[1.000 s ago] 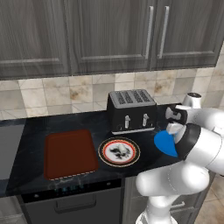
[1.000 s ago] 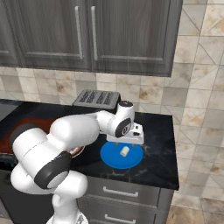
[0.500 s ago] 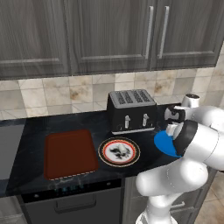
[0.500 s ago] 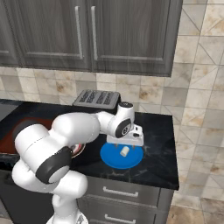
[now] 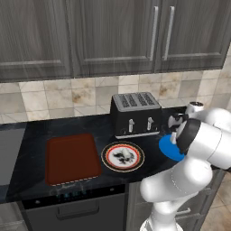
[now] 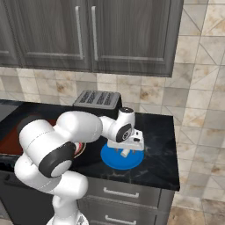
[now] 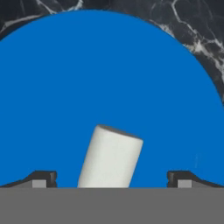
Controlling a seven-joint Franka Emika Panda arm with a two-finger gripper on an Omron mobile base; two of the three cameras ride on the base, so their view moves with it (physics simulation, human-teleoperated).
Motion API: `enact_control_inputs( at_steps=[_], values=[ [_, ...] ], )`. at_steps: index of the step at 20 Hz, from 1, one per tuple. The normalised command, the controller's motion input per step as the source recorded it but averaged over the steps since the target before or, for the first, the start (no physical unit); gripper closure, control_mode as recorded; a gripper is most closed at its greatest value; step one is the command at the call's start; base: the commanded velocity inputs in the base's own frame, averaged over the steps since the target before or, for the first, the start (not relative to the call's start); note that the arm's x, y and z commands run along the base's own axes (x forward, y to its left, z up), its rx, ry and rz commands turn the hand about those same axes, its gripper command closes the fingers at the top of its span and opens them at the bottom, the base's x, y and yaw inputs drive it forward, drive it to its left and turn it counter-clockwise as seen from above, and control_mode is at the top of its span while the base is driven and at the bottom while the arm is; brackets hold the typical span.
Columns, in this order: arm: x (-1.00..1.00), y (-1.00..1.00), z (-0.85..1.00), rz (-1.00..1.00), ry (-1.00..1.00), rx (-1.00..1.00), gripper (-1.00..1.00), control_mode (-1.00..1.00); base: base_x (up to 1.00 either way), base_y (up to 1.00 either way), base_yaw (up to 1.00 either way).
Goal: Move the dessert items from the plates to the tray.
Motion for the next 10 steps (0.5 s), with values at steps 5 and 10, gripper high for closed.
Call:
enact_control_inputs(
  at_steps=[5,10],
  values=[
    [0.0,0.0,-0.15,0.0,0.01,0.0,-1.0,-1.0,0.0,0.0,0.0],
    [0.0,0.0,-0.1,0.0,0.0,0.0,-1.0,-1.0,0.0,0.0,0.0]
  ],
)
